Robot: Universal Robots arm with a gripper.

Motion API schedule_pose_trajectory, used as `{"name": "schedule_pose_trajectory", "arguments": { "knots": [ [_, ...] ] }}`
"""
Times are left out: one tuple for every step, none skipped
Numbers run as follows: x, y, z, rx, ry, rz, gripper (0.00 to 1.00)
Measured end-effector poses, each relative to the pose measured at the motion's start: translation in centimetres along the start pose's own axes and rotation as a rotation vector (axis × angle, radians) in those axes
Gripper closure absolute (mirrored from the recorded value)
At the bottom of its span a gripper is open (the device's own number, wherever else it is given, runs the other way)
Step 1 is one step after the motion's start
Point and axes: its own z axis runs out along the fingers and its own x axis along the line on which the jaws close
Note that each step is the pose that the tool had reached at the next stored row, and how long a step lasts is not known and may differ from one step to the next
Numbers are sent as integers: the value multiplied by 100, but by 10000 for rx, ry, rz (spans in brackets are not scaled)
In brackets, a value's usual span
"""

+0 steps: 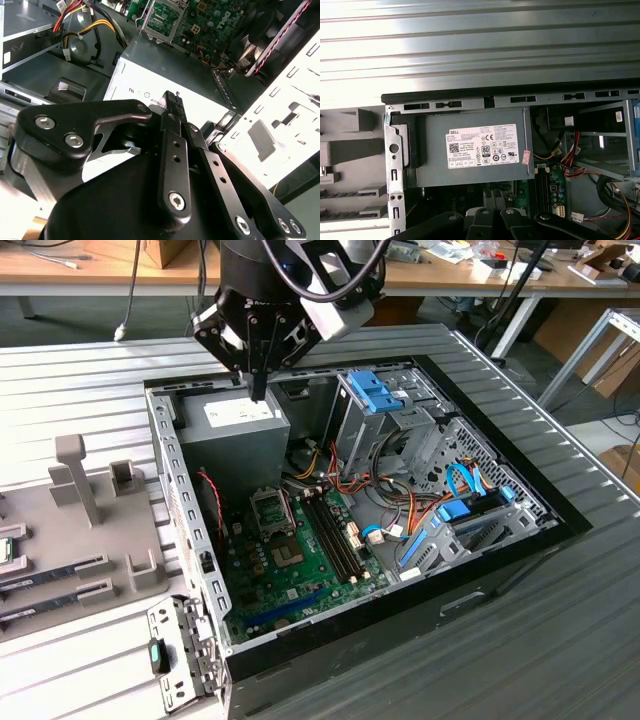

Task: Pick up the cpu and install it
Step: 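Reach for the cpu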

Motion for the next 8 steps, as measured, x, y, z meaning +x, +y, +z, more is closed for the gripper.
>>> {"name": "schedule_pose_trajectory", "arguments": {
  "knots": [
    [3,0,-1,1,1,0,89],
    [7,-1,0,0,0,0,89],
    [14,-1,-1,0,0,0,89],
    [18,-1,-1,0,0,0,89],
    [24,-2,-1,0,0,0,89],
    [29,-2,-1,1,0,0,89],
    [32,-2,-1,0,1,0,89],
    [35,-3,-1,1,0,0,89]
  ]
}}
